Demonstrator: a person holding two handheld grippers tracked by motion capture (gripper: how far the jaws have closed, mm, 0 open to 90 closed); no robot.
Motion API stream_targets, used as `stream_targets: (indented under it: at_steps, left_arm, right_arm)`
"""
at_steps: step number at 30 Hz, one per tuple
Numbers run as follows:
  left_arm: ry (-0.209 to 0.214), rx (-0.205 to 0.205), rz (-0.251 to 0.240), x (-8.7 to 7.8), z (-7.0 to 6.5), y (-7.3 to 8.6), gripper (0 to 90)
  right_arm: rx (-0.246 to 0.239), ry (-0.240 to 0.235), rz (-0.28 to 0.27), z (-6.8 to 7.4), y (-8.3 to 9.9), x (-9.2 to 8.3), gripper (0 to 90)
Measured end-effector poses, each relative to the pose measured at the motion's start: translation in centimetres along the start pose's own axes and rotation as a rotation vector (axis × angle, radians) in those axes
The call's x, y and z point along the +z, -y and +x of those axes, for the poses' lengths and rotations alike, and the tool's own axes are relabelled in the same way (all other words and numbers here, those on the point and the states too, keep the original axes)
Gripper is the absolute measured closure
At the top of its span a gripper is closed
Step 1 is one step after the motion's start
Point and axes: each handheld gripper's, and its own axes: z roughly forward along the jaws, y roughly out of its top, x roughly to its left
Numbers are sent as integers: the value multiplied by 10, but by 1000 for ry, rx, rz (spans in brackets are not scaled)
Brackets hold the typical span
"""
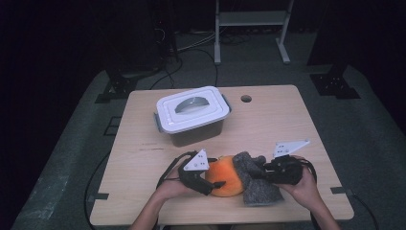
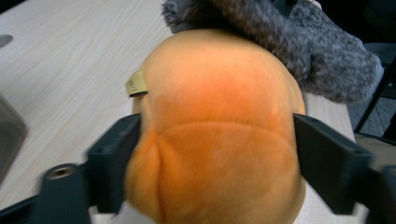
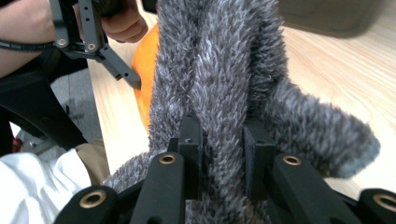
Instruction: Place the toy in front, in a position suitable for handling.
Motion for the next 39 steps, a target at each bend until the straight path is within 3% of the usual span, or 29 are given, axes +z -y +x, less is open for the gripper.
stream_targets:
  at_steps: [2,4,7,10,12,14,16,19,22,24,25,29,34,39]
  left_arm:
    - [16,-18,13,1,1,-2,101]
    - [31,-54,3,1,3,-2,94]
    - [6,-73,-1,5,1,-2,92]
    - [-62,5,-37,4,-6,-6,240]
    - [-103,77,-64,4,-11,-9,268]
    - [-111,123,-69,4,-14,-9,267]
    - [-77,95,-59,6,-11,-7,218]
    - [-21,12,-46,4,-4,-7,112]
    - [-10,-24,-58,3,-2,-7,92]
    - [-25,-13,-48,5,-4,-6,115]
    - [-43,23,-37,5,-6,-6,170]
    - [-43,63,-14,1,-6,-6,259]
    - [-25,55,-23,-3,0,2,275]
    - [5,18,-38,-8,8,9,271]
  right_arm:
    - [-38,-6,27,4,-1,5,714]
    - [-55,-22,66,7,0,10,709]
    - [-63,-17,59,10,-2,8,716]
    - [-71,17,27,12,-7,3,730]
    - [-66,24,2,12,-9,0,732]
    - [-65,28,-10,11,-10,-2,733]
    - [-61,27,1,12,-9,0,735]
    - [-63,15,22,13,-6,7,736]
    - [-69,3,29,16,-6,12,734]
    - [-73,-2,32,17,-7,13,733]
    - [-73,-1,31,17,-6,13,733]
    - [-70,4,30,15,-4,12,737]
    - [-38,-5,35,4,1,11,741]
    - [0,31,73,-10,9,11,743]
